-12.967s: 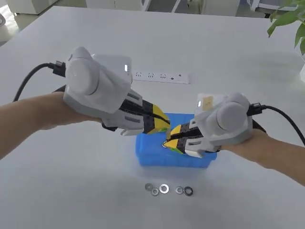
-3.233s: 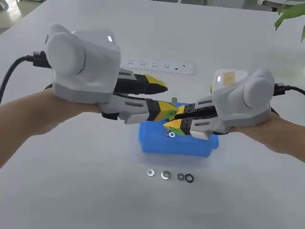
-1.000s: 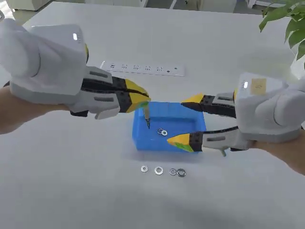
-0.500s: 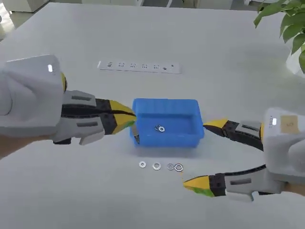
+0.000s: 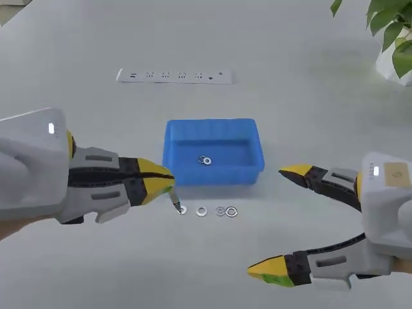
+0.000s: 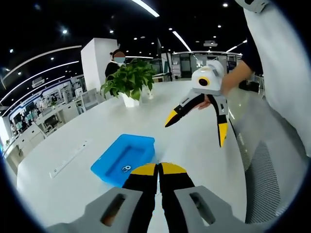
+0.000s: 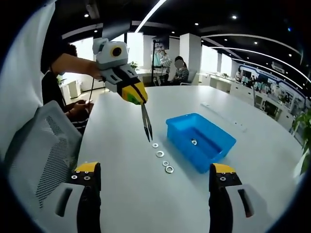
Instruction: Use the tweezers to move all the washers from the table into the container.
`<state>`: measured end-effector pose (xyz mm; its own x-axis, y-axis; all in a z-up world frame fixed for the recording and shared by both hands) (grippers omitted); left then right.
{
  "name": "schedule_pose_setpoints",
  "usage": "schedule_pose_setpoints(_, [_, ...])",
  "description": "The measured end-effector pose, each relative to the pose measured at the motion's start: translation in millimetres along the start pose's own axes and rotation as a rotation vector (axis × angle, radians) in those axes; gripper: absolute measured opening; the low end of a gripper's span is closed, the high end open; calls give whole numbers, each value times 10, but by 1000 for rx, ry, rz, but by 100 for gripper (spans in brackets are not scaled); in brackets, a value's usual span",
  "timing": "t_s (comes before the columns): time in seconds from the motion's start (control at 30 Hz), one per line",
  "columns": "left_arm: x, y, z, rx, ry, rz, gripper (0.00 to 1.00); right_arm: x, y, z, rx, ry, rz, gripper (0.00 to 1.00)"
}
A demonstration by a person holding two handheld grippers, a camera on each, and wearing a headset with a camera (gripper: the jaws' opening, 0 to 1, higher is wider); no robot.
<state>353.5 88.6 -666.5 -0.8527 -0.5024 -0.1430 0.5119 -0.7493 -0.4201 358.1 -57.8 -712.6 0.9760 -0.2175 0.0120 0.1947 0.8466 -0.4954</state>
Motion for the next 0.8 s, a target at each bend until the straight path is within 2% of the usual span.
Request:
schedule_pose_setpoints(0.13, [-9, 8, -22, -2, 4, 9, 5, -83, 26, -24, -3, 27, 41, 100])
schedule_pose_setpoints(0.3, [-24, 23, -30, 4, 1, 15, 5, -209, 94, -8, 1, 27, 80, 100])
schedule_pose_setpoints(0.43, [-43, 51, -75, -6, -6, 20, 5, -280, 137, 13, 7, 37, 108, 100])
schedule_pose_setpoints(0.63, [-39, 83, -47, -2, -8, 6, 5, -277, 183, 8, 18, 52, 114, 99])
schedule_pose_setpoints(0.8, [-33, 130, -98, -22, -2, 1, 5, -270, 179, -3, 19, 61, 121, 99])
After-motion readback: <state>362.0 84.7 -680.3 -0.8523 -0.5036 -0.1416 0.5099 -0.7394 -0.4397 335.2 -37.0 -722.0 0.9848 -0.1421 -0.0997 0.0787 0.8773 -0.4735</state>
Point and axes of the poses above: the centre of the closed fingertips' face, and the gripper's own axes: y roughly forward along the fingers, x roughly to its right, z roughly out of its top, the point moved 3 cm from there along -y, roughly backward along the fingers
